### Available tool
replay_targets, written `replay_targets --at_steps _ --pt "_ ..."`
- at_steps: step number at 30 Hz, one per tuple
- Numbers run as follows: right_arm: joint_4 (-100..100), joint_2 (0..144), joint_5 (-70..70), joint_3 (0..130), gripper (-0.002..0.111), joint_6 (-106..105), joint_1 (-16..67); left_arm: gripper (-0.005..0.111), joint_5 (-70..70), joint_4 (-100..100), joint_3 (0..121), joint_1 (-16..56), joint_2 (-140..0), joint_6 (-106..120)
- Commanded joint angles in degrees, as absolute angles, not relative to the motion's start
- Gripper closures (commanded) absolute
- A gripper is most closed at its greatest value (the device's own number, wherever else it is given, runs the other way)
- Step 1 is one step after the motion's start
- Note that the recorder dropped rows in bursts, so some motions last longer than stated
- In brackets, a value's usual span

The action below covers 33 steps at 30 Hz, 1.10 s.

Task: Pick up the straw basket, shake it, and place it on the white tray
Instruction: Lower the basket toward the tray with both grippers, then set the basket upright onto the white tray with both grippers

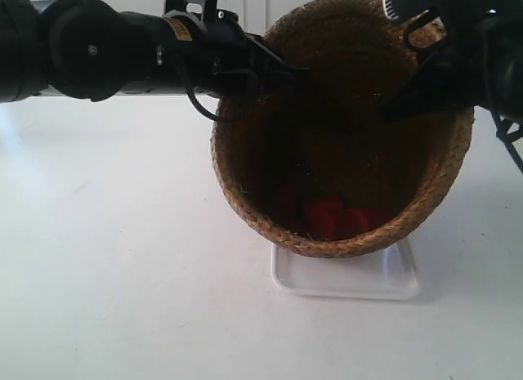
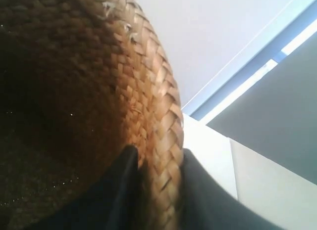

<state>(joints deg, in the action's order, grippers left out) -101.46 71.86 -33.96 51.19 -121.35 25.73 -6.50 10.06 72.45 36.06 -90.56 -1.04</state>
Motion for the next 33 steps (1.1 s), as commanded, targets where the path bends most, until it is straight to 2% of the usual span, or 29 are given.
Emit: replay_targets --at_steps 1,14,17,18,20,22,29,33 --pt "-99.9 71.9 -31.3 51.2 0.108 -122.8 26.3 0.107 -6.5 9.2 73.4 36.4 -89.5 0.9" --pt "-99.9 71.8 -34.6 51.2 0.108 -121.4 26.3 0.107 -6.5 9.2 73.4 36.4 -89.5 1.6" --pt "-94.4 72.1 -36.7 50.8 0.108 -93.4 26.3 0.107 -6.5 9.2 73.4 36.4 -89.5 1.6" --pt "-84.5 72.8 -36.9 49.4 0.108 -75.9 26.3 0.107 -6.5 9.2 73.4 36.4 -89.5 1.6" --pt "-64.4 74.0 -34.3 46.6 0.108 -54.9 26.3 0.107 -6.5 9.2 73.4 36.4 -89.5 1.6" --pt "-46.9 75.1 -29.6 45.1 0.108 -42.8 26.3 0.107 -6.5 9.2 73.4 36.4 -89.5 1.6" --pt "-36.4 75.1 -25.0 44.9 0.108 -30.3 24.6 0.107 -6.5 9.2 73.4 36.4 -89.5 1.6" --pt "-23.8 74.2 -15.3 46.1 0.108 -18.4 22.2 0.107 -6.5 9.2 73.4 36.4 -89.5 1.6"
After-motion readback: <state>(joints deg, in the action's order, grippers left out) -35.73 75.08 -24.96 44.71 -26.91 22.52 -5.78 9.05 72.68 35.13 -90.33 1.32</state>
